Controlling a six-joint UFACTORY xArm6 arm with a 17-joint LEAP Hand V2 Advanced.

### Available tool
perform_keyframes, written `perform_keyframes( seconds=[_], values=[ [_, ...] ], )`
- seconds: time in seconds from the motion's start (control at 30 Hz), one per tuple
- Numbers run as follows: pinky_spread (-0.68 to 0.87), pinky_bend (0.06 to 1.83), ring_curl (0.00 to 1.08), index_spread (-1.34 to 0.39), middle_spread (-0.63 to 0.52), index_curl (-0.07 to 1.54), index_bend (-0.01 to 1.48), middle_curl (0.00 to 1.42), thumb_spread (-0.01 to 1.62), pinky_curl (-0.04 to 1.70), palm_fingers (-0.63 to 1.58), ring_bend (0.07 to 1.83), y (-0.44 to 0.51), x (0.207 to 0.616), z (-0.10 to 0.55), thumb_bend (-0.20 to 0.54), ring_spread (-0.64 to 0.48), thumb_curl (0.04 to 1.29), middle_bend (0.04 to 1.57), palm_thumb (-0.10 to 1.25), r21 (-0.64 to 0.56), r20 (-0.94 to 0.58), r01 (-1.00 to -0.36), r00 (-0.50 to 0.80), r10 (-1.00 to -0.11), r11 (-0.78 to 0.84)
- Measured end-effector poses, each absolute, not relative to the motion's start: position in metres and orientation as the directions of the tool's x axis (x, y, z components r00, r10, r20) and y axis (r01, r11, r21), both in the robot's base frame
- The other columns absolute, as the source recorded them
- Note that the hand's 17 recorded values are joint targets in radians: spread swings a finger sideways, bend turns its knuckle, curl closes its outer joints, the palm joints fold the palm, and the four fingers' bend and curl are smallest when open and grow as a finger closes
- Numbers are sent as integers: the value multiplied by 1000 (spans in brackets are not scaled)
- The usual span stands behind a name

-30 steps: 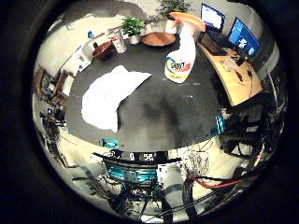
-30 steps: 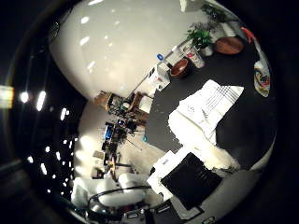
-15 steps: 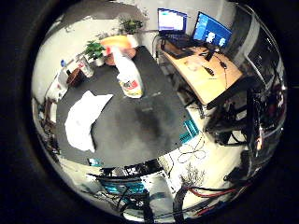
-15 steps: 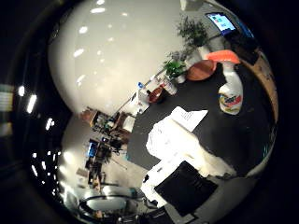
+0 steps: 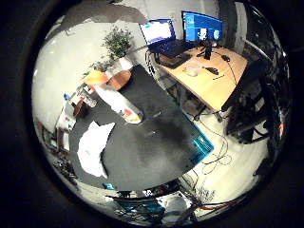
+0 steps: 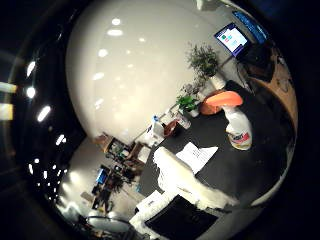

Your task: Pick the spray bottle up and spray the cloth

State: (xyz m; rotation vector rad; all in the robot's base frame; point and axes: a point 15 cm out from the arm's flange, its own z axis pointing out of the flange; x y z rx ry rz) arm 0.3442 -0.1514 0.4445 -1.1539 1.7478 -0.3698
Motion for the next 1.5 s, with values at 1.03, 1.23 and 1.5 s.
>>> perform_keyframes(
  seconds=[1.03, 1.23, 1.5],
  values=[
    [618, 946, 222, -60, 247, 302, 169, 319, 1057, 133, 106, 359, -178, 449, 322, -24, 355, 413, 195, 418, -410, -871, -731, 137, -471, 545],
    [616, 923, 228, -56, 248, 302, 169, 318, 1052, 142, 101, 348, -161, 472, 314, -26, 352, 412, 195, 430, -389, -887, -759, 155, -435, 522],
    [616, 907, 232, -55, 246, 302, 168, 315, 1042, 156, 96, 334, -152, 496, 312, -27, 355, 410, 194, 425, -387, -885, -782, 166, -435, 489]
  ],
)
